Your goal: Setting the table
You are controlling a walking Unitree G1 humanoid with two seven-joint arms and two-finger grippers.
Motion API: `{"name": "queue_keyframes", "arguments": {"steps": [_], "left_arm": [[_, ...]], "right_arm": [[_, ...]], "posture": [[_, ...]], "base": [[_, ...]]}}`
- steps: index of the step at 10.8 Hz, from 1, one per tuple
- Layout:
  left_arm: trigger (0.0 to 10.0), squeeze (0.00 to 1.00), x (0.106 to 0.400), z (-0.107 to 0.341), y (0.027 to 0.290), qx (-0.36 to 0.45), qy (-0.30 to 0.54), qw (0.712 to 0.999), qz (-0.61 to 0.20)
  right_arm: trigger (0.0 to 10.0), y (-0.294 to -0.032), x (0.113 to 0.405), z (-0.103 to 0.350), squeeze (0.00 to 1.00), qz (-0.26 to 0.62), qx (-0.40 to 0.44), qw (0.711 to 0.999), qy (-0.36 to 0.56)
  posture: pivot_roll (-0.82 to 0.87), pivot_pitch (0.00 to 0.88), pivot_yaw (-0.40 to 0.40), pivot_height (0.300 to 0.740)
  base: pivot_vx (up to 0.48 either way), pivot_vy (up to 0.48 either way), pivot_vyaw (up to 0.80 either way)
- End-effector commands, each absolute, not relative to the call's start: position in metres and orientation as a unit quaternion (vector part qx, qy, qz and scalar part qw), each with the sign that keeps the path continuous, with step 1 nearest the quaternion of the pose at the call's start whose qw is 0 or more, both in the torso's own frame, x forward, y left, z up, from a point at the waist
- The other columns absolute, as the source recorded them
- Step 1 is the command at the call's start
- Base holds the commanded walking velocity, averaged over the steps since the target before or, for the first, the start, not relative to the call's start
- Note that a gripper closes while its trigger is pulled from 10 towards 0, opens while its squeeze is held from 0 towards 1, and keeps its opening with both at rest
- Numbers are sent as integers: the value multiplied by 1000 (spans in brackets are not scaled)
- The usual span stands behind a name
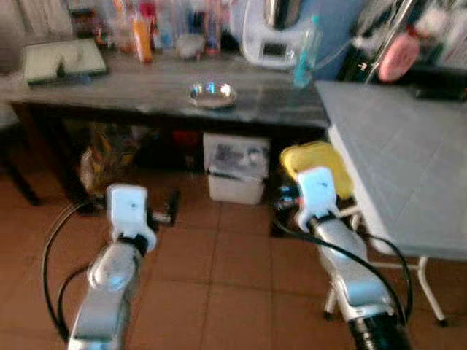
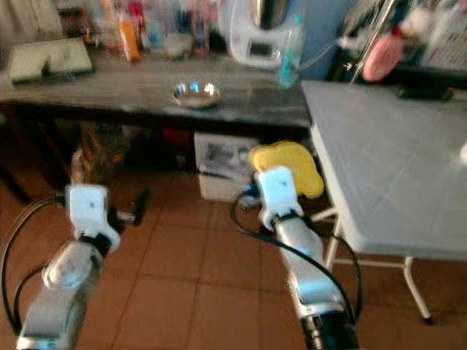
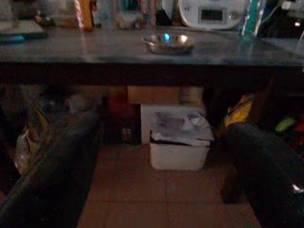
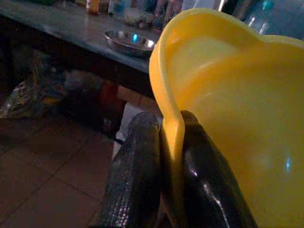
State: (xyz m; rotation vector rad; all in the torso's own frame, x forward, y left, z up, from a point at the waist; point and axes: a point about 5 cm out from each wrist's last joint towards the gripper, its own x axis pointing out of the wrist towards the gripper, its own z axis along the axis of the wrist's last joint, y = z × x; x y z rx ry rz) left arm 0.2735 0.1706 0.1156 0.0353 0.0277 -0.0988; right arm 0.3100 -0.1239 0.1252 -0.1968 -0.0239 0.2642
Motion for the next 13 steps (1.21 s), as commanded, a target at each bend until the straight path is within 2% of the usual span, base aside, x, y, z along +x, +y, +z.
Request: {"name": "queue_keyframes", "arguments": {"steps": [1,3,7,9,13], "left_arm": [[10000,0,274,119,178,27,9,999,-38],[10000,0,275,120,178,32,4,999,-32],[10000,0,275,123,177,37,-16,999,-21],[10000,0,275,122,175,37,-18,999,-20],[10000,0,274,126,168,9,-30,998,-50]], "right_arm": [[10000,-116,312,133,0,142,-96,985,-30],[10000,-115,312,133,0,147,-98,984,-32],[10000,-111,312,133,0,165,-108,980,-39],[10000,-112,313,134,0,165,-107,980,-40],[10000,-114,313,134,0,161,-107,980,-42]], "posture": [[163,0,-66,740],[163,0,-68,740],[160,0,-75,740],[159,0,-80,740],[156,0,-79,740]], "base": [[0,480,0],[0,480,0],[0,0,0],[0,0,356],[0,0,0]]}}
